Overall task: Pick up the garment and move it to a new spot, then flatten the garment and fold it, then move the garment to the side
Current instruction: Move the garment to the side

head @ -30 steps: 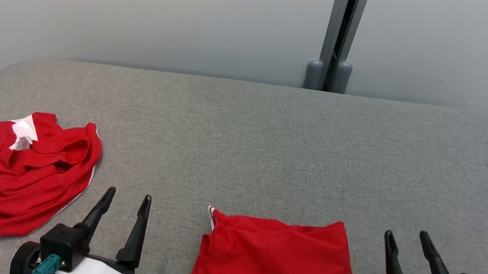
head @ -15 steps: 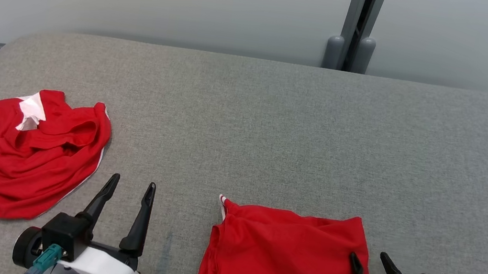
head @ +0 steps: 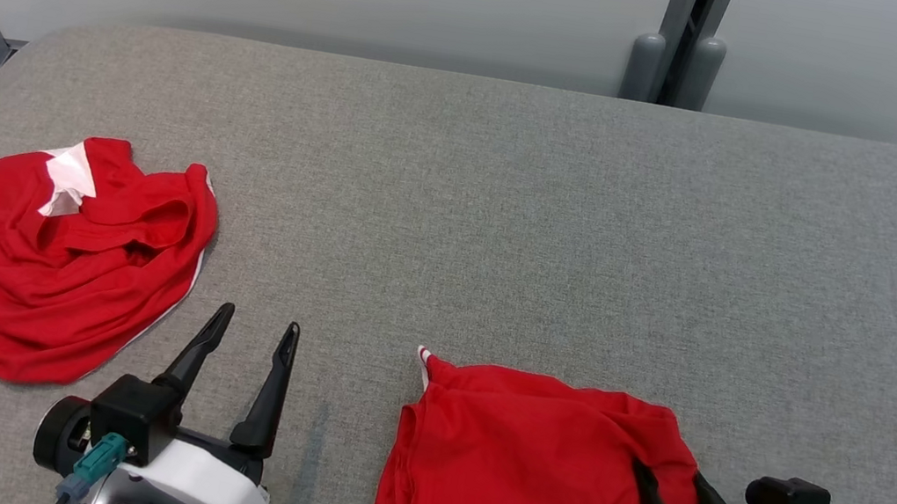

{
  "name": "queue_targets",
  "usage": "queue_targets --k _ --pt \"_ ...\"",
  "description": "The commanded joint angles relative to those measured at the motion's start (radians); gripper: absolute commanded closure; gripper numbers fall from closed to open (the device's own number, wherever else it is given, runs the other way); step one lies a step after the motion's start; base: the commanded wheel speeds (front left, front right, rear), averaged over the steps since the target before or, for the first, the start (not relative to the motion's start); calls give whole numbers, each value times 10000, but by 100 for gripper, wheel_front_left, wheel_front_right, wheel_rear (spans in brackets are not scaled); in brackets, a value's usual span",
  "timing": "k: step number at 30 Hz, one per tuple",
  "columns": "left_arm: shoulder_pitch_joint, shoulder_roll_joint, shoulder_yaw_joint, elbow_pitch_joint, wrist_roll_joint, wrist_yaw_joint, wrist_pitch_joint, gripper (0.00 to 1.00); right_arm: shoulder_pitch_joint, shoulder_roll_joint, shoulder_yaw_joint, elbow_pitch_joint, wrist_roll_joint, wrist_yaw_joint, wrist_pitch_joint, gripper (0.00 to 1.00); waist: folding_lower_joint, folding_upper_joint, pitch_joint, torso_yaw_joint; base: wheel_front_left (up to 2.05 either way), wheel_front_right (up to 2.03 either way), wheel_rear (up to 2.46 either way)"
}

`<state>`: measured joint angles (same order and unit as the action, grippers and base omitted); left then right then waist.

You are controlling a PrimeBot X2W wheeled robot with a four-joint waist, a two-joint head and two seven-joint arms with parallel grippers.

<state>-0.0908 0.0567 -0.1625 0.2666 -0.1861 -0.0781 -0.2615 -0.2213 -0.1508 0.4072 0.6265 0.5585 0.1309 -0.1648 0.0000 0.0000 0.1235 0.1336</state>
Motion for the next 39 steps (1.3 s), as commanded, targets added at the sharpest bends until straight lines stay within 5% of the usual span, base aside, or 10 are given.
queue_targets --k 1,16,30,39 --pt "-166 34 12 20 48 -41 -45 0 -64 -1 149 156 133 -4 -12 100 0 0 -11 -3 0 0 0" --pt "-202 11 1 -313 317 -119 -45 0 -895 -872 1076 93 310 -5 -461 100 0 0 31 -829 0 0 0" --pt "-1761 475 -619 -1110 993 -341 -41 0 -3789 -3735 2039 -1211 -114 -5 350 100 0 0 2533 -2804 0 0 0" --pt "-3086 868 -1352 -1934 1234 -454 311 0 -5602 -5439 1865 -711 -303 -5 -155 100 0 0 4110 -3370 0 0 0"
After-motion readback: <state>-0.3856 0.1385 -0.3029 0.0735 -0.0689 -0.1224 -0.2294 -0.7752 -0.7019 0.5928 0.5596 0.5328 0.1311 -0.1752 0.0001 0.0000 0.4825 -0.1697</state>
